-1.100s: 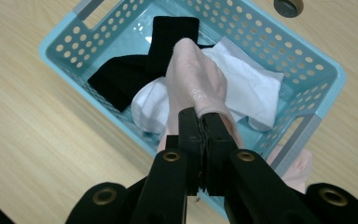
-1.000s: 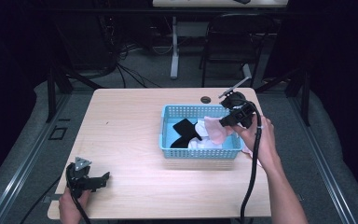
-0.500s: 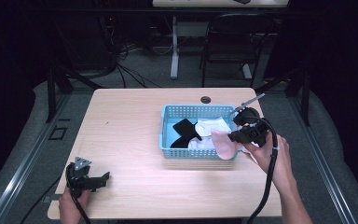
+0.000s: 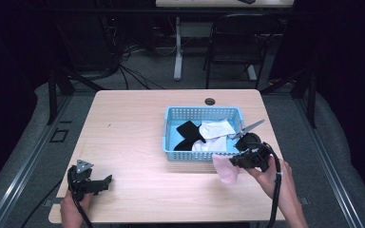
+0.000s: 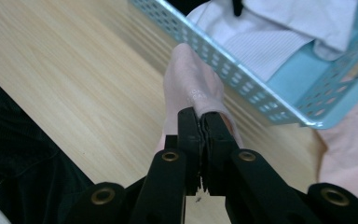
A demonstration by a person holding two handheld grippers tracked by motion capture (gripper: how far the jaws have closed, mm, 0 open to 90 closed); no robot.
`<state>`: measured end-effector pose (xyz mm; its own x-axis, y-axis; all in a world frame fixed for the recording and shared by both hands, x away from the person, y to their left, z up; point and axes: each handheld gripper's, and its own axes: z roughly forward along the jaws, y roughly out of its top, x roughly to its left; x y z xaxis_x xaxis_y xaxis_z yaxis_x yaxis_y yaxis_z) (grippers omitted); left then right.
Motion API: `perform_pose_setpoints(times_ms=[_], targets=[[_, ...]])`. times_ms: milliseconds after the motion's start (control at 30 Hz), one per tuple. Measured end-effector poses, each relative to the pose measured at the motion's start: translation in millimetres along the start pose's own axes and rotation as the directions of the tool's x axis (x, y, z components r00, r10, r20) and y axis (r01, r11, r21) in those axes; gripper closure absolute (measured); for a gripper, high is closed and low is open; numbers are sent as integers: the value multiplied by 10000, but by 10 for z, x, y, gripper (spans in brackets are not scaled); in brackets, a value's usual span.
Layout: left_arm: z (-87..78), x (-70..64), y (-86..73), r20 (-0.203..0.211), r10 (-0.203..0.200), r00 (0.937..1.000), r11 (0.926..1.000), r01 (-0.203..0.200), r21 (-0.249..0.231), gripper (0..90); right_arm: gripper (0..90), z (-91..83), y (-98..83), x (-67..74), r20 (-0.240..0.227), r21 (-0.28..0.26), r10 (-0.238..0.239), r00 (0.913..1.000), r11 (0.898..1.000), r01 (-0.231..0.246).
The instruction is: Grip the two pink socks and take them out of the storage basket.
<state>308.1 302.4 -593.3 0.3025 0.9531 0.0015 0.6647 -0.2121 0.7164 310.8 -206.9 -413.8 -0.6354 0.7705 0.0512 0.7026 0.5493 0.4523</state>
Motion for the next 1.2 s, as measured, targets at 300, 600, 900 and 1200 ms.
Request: perform_pose_setpoints(times_ms=[300, 600, 900, 1200], targets=[[1, -2, 0, 5, -31, 10000, 10000, 31, -18, 5, 869, 492, -192, -58, -767, 718, 362, 9964, 9969, -307], [1, -2, 0, 4, -29, 10000, 10000, 29, -18, 5, 847, 912, -337, -188, -764, 1475, 935, 9927, 9857, -815], [1, -2, 0, 3, -30, 10000, 10000, 30, -23, 5, 607, 848, -462, -259, -427, 888, 1292, 9907, 9882, -1250], [0, -4, -1, -6, -25, 10000, 10000, 25, -16, 5, 188, 664, -829, -423, -171, -521, 1929, 9811, 9797, -1935]])
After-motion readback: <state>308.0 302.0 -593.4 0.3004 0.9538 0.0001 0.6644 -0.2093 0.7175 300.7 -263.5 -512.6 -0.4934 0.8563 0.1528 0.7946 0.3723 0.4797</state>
